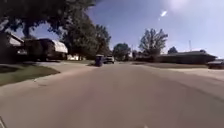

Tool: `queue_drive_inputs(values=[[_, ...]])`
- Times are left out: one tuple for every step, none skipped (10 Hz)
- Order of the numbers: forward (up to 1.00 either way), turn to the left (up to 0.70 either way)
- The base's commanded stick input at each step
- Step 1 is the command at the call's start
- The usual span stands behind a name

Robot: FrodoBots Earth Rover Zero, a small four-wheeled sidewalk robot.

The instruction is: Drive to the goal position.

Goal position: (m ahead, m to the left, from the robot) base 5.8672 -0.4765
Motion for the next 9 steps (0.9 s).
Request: queue_drive_inputs(values=[[1.00,0.00],[1.00,0.00],[1.00,0.00],[1.00,0.00],[1.00,0.00],[1.00,0.00],[1.00,0.00],[1.00,0.00],[1.00,0.00]])
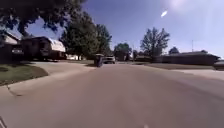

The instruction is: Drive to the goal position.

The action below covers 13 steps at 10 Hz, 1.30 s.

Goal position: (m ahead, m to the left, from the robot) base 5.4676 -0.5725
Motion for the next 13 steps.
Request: queue_drive_inputs(values=[[1.00,0.00],[1.00,0.00],[1.00,0.00],[1.00,0.00],[1.00,0.00],[1.00,0.00],[1.00,0.00],[1.00,0.00],[1.00,0.00],[1.00,0.00],[1.00,0.00],[1.00,0.00],[1.00,0.00]])
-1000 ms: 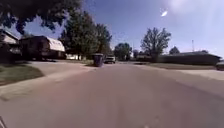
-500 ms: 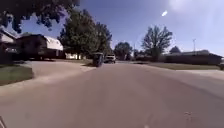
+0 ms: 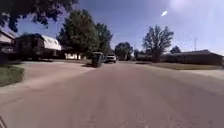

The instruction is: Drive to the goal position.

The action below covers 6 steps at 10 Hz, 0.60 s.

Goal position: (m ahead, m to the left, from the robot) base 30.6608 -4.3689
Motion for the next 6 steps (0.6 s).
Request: queue_drive_inputs(values=[[1.00,0.00],[1.00,0.00],[1.00,0.00],[1.00,0.00],[1.00,0.00],[1.00,0.00]])
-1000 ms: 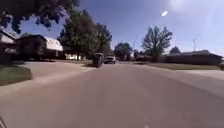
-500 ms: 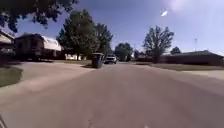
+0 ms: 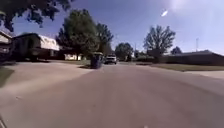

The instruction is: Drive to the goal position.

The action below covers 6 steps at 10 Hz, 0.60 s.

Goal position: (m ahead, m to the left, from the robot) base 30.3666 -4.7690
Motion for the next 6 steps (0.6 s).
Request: queue_drive_inputs(values=[[1.00,0.00],[1.00,0.00],[1.00,0.00],[1.00,0.00],[1.00,0.00],[1.00,0.00]])
